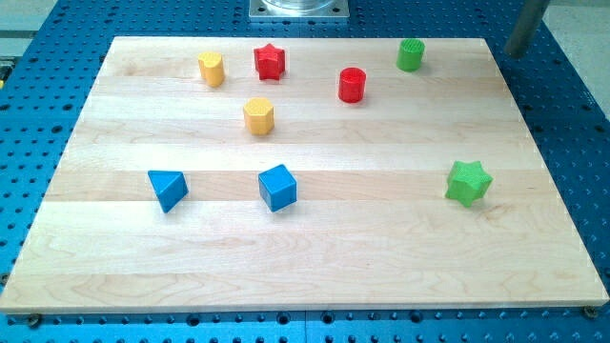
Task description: Move your arm towards the bottom right corner of the board
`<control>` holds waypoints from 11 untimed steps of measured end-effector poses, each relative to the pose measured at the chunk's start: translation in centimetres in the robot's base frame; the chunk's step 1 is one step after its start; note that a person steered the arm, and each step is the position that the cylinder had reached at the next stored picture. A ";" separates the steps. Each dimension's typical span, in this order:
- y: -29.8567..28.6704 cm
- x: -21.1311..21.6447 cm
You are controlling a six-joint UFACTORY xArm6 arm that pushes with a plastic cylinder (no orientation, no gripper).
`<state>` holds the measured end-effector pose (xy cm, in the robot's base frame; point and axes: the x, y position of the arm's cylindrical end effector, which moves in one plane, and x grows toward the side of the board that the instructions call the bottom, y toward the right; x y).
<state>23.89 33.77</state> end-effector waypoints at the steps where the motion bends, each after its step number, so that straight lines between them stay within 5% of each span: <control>1: -0.1 4.1; 2: -1.7 9.3; 7: -4.3 15.9; 10: -4.3 32.2; 11: -6.5 34.0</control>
